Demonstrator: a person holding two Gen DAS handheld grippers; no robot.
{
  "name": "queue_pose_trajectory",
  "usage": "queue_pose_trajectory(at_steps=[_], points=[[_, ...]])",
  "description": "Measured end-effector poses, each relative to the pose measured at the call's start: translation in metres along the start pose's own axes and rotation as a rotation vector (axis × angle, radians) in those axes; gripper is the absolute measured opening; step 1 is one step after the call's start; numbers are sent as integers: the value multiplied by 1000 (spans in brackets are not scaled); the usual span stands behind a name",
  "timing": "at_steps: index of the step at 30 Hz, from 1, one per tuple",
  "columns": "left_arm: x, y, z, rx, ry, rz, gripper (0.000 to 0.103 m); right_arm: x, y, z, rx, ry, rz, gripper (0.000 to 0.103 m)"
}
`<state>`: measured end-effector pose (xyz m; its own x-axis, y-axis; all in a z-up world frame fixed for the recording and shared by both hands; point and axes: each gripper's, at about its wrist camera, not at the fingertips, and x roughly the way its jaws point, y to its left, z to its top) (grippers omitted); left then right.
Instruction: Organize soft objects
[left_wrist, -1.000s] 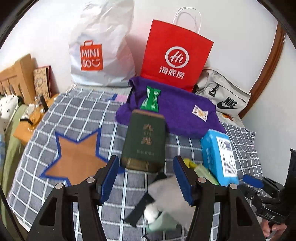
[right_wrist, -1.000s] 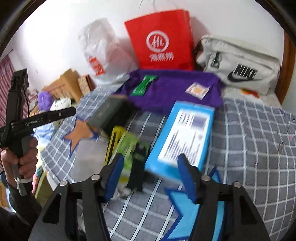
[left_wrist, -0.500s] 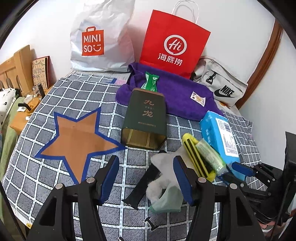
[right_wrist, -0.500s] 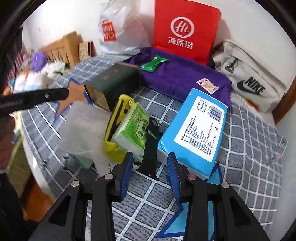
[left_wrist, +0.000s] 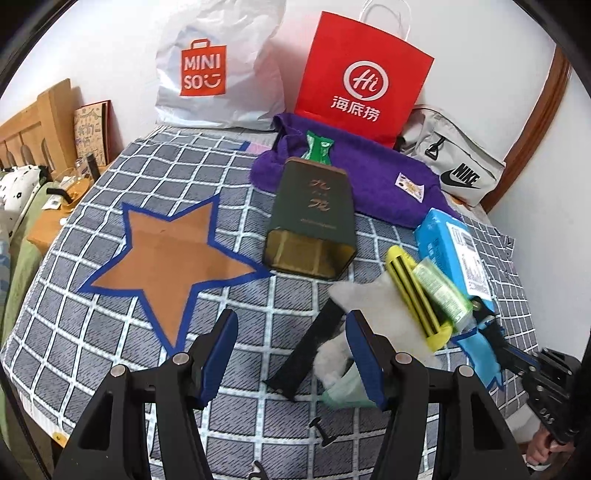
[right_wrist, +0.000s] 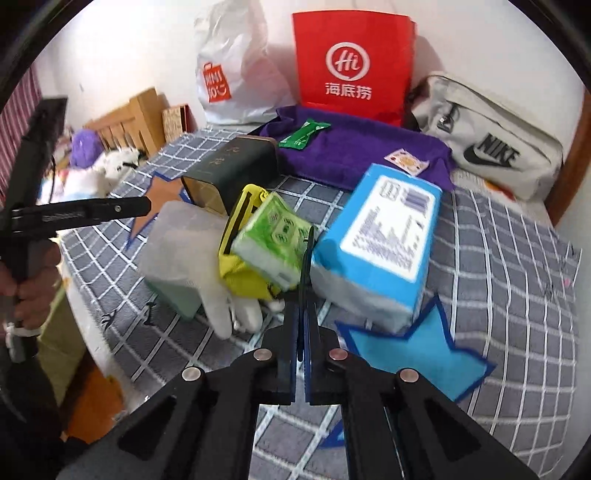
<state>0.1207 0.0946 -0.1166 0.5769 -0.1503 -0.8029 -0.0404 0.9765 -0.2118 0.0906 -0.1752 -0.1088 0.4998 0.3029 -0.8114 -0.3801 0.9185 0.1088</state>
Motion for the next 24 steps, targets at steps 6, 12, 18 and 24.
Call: queue_pose_trajectory(at_steps=[6, 12, 18, 24], points=[[5, 15, -17, 24, 22, 57, 59, -7, -21, -35, 42, 10, -62, 3], [21, 8, -34, 113, 38, 73, 59, 20, -29, -55, 55, 50, -104, 3], [40, 2, -45, 213, 84, 109, 59, 35, -28, -62, 43, 52, -85, 6], [54, -12, -43, 289, 66, 124, 58, 44, -36, -58, 84, 32, -68, 6]])
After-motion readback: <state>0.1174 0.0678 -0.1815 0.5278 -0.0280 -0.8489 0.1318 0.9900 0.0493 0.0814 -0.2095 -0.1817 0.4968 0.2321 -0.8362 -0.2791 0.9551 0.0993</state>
